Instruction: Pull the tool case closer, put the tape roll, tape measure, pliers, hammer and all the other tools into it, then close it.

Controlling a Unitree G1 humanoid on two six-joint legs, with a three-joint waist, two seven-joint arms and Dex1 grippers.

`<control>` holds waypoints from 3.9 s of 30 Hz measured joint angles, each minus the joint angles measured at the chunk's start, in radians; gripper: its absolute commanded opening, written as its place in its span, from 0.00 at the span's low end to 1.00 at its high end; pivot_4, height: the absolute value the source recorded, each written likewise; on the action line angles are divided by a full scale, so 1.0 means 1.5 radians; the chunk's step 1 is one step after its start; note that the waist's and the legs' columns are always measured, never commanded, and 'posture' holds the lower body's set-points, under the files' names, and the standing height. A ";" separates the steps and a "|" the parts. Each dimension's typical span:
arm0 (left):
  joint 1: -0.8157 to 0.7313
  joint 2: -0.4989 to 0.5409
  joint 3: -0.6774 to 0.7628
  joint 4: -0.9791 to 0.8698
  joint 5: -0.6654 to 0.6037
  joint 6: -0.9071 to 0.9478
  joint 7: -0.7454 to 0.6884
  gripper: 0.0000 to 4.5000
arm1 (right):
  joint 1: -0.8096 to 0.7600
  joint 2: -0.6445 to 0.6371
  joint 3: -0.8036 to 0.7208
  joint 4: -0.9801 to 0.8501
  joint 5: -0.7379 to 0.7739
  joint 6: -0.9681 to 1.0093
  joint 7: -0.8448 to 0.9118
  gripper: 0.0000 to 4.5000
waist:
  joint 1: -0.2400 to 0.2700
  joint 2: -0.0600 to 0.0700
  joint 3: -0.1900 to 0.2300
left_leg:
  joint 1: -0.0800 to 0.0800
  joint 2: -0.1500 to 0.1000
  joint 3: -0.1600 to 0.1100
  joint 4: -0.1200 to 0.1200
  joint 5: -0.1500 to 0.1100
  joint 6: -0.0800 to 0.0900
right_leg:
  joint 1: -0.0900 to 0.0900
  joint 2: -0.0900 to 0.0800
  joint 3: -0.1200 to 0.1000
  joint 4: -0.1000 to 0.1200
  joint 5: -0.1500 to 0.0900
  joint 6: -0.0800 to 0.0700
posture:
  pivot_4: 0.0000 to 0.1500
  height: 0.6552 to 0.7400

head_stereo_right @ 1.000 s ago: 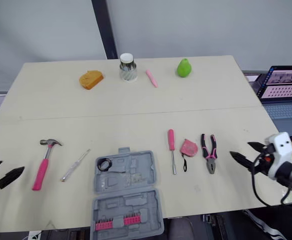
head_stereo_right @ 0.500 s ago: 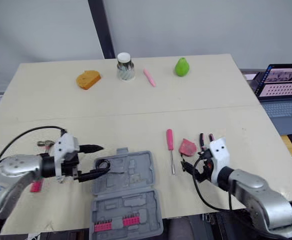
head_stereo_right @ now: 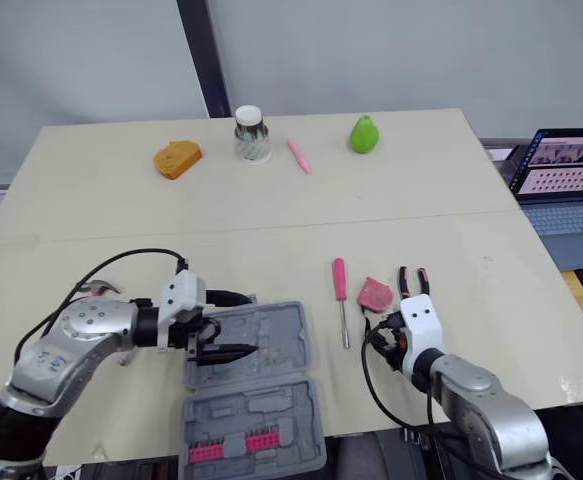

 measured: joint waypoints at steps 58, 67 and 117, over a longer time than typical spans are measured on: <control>-0.006 0.001 -0.071 -0.005 0.055 -0.010 -0.029 1.00 | 0.043 0.032 0.026 0.033 -0.076 -0.069 0.029 0.01 | 0.002 0.000 0.000 | 0.000 0.000 0.000 0.000 0.000 0.001 | 0.000 0.000 0.000 -0.001 0.000 0.000 | 1.00 1.00; 0.018 0.026 -0.085 -0.004 0.071 -0.037 -0.067 1.00 | 0.162 0.004 -0.011 -0.046 -0.038 -0.049 0.045 0.01 | 0.004 0.000 0.000 | 0.000 0.000 -0.001 0.000 0.000 0.001 | 0.000 0.000 0.001 -0.002 0.000 0.000 | 1.00 1.00; 0.097 0.024 -0.031 -0.040 0.063 -0.064 -0.060 1.00 | 0.300 -0.211 -0.047 -0.028 0.016 -0.224 0.285 0.82 | 0.002 -0.001 -0.001 | 0.001 0.000 0.000 0.001 -0.003 0.005 | 0.001 0.000 0.002 -0.002 0.000 -0.001 | 1.00 1.00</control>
